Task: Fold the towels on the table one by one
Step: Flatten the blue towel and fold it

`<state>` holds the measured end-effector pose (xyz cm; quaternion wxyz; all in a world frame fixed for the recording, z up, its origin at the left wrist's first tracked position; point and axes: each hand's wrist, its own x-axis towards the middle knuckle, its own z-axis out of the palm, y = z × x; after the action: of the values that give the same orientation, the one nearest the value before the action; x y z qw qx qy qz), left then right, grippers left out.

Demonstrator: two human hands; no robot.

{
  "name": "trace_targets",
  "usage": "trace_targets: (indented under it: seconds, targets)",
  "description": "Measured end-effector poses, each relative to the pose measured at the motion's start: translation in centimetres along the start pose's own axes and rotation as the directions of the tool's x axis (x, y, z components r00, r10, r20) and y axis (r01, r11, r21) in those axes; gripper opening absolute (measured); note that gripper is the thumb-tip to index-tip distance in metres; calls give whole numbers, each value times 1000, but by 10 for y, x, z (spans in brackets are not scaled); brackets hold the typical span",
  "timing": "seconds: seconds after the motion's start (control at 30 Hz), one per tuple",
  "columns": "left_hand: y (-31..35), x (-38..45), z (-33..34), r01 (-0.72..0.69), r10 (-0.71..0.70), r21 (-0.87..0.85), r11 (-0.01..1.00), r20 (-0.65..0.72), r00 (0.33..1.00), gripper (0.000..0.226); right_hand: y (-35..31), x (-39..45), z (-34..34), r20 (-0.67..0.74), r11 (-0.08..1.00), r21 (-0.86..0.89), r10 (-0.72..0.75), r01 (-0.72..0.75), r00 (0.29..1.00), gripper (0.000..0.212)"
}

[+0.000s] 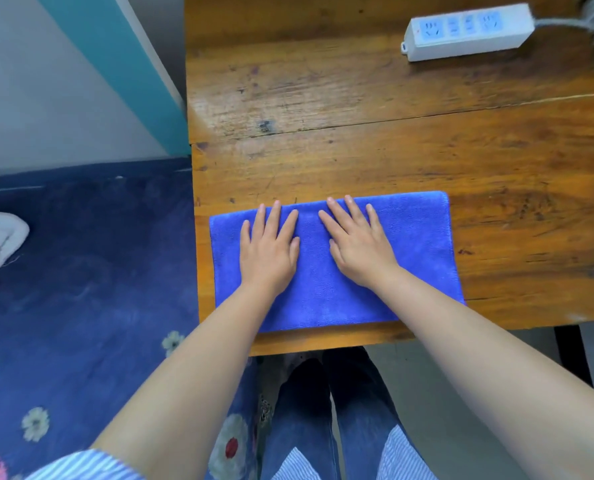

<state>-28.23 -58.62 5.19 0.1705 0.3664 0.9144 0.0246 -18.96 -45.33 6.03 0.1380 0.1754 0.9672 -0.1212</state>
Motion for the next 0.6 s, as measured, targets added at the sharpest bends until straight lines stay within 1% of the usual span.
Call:
trace_targets:
  seconds: [0.1, 0.2, 0.33, 0.43, 0.53, 0.6]
  targets:
    - [-21, 0, 4, 2, -2, 5, 1000, 12, 1000, 53, 17, 0, 5, 2, 999, -35, 9, -9, 1000, 51]
    - [-38, 4, 3, 7, -7, 5, 1000, -5, 1000, 55, 40, -1, 2, -14, 994, -6, 109, -109, 994, 52]
    - [-51, 8, -2, 135, -136, -30, 990, -23, 990, 56, 66, -9, -7, -49, 972, 20, 233, -232, 971, 63]
    - [-58, 11, -4, 192, -194, -64, 979, -25, 981, 57, 82, -15, -9, -57, 951, 43, 307, -305, 950, 67]
    - [-63, 14, -8, 252, -254, -86, 964, -19, 967, 57, 95, -16, -10, -44, 901, 135, 421, -412, 906, 63]
    - [-63, 13, -10, 270, -271, -54, 961, -7, 963, 58, 101, -18, -10, -40, 879, 190, 452, -438, 891, 54]
